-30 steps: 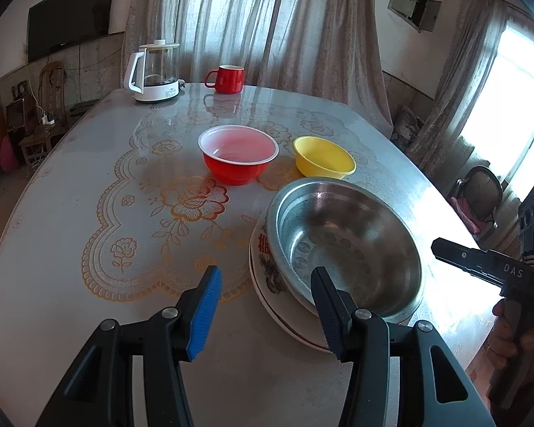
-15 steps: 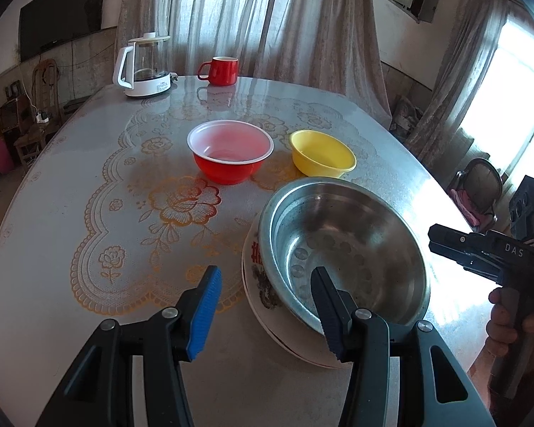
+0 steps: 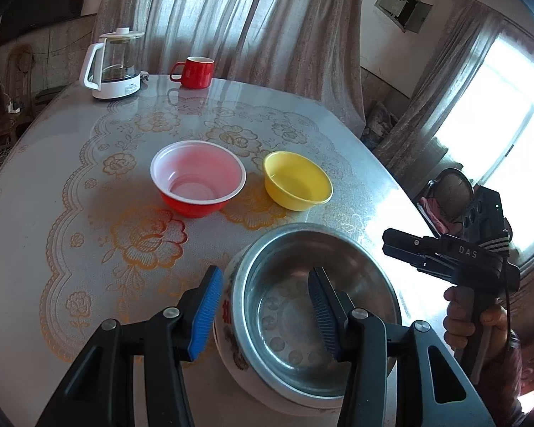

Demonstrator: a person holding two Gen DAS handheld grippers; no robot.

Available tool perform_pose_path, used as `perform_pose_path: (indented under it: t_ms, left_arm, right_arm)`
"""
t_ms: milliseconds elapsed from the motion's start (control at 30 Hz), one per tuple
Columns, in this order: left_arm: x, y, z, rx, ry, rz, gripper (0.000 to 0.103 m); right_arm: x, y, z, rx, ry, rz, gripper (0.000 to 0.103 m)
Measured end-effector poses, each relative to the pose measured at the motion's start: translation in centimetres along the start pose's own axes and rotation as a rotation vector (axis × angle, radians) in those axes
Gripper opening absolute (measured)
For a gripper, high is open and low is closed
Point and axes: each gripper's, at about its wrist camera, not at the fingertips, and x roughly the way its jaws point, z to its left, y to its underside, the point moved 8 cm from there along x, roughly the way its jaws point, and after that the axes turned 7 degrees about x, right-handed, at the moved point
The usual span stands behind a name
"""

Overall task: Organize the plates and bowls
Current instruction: 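Move the right gripper to the yellow bowl and grasp its rim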

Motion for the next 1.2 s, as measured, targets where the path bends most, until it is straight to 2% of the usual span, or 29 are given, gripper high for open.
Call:
perform_pose_path:
  t_ms: [300,467,567,633,800,1067,1200]
  left_arm:
    - [3.3,-3.2,-1.3,0.03,0.076,0.05,0.042]
    - [5.5,-4.9,-1.6,-0.005,0.124,0.088,0.041]
    - [6.5,-6.0,-1.7,-0.021,0.146,0.091,0.041]
    - [7.3,-6.9,-1.8,-0.031,0.166,0.092,0.048]
    - [9.3,-8.9,-2.0,-0.074,0.212,0.11,0.049]
    - [13.3,-11.3,-1.4,-0.1,0.194,0.146,0.052]
    - [15.4,-11.7,-1.5,-0.096,0.18,0.18,0.056]
  right_arm:
    - [2.3,-3.7,-0.2,0.006,-0.006,-0.001,0.05]
    - [2.9,-5.1,0.3,-0.015,-0.04,-0.026,0.049]
    - [3.5,-5.9,0.3,-0.014,-0.032,-0.036,0.044]
    - [3.9,-6.4,0.1,-0.013,-0.021,-0.037,0.042]
    - [5.4,-7.5,-0.1,-0.025,0.017,-0.03,0.032]
    - [7.9,-8.0,-1.2,0.003,0.047,0.011,0.027]
    - [8.5,-8.0,-1.7,-0.004,0.069,0.017,0.017]
